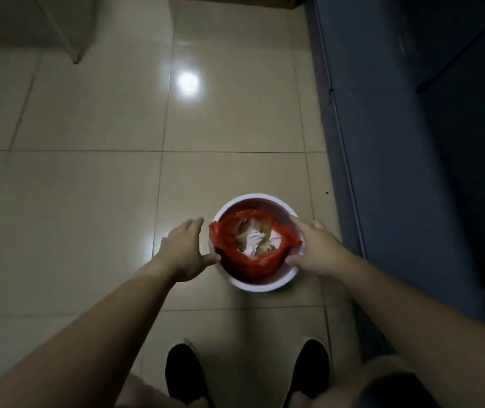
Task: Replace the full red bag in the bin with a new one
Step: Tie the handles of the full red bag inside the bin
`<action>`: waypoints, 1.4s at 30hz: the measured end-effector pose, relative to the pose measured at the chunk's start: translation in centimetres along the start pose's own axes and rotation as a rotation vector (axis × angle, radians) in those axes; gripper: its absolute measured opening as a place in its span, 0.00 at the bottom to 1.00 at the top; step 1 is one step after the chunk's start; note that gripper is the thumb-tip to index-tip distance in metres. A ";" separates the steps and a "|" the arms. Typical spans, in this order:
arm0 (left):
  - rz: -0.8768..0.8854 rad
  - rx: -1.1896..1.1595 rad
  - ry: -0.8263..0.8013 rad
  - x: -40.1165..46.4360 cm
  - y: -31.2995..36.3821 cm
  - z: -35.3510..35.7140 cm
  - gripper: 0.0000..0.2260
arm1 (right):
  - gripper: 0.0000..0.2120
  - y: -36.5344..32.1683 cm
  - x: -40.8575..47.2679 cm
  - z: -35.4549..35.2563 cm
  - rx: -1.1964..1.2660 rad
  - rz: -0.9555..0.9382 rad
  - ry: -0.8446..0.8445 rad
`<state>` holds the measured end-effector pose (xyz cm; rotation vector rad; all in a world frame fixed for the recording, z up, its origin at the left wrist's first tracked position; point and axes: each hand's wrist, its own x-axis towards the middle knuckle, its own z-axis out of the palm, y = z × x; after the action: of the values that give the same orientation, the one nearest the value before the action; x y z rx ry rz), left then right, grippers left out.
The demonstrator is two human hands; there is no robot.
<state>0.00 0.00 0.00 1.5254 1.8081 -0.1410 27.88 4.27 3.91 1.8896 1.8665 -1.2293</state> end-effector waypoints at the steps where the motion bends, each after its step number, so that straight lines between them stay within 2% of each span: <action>1: 0.015 0.020 0.029 0.8 -0.7 0.9 0.48 | 0.50 0.5 0.9 0.6 -0.027 -0.014 0.012; 6: 0.147 0.015 0.120 4.8 -2.2 4.7 0.53 | 0.45 2.8 3.6 1.6 -0.120 -0.084 0.038; 9: 0.303 -0.021 0.198 7.0 -2.5 6.1 0.40 | 0.36 3.9 5.5 1.9 -0.121 -0.180 0.031; 12: 0.446 -0.074 0.306 8.3 -2.5 7.4 0.28 | 0.23 4.7 7.5 2.0 -0.121 -0.294 0.100; 17: 0.437 -0.239 0.380 8.3 -0.4 7.7 0.19 | 0.07 4.0 8.3 2.8 0.003 -0.315 0.191; 21: 0.401 -0.476 0.383 7.4 2.7 7.5 0.12 | 0.06 3.9 8.9 3.5 0.132 -0.277 0.327; 24: 0.361 -0.704 0.330 7.6 3.5 8.4 0.11 | 0.06 4.5 10.0 5.2 0.347 -0.247 0.473; 28: 0.327 -1.070 0.176 6.9 4.7 8.7 0.10 | 0.06 4.2 11.0 6.9 0.616 -0.233 0.419; 29: 0.367 -1.093 0.150 6.5 4.9 8.4 0.09 | 0.06 4.2 11.1 7.3 0.667 -0.223 0.413; 32: 0.479 -0.888 0.187 6.0 4.8 7.8 0.13 | 0.08 3.9 10.9 7.7 0.733 -0.224 0.432; 35: 0.469 -0.788 0.249 6.5 4.9 7.7 0.17 | 0.13 3.4 11.0 7.8 0.770 -0.233 0.433; 37: 0.438 -0.748 0.311 7.4 5.0 7.7 0.15 | 0.15 3.0 11.1 7.8 0.800 -0.246 0.432; 42: 0.372 -0.917 0.241 8.6 5.4 8.0 0.12 | 0.12 2.2 12.0 8.1 0.682 -0.153 0.395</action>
<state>8.45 4.22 -8.77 1.1700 1.3883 0.9545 24.84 7.18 -10.06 2.5209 1.9619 -1.8322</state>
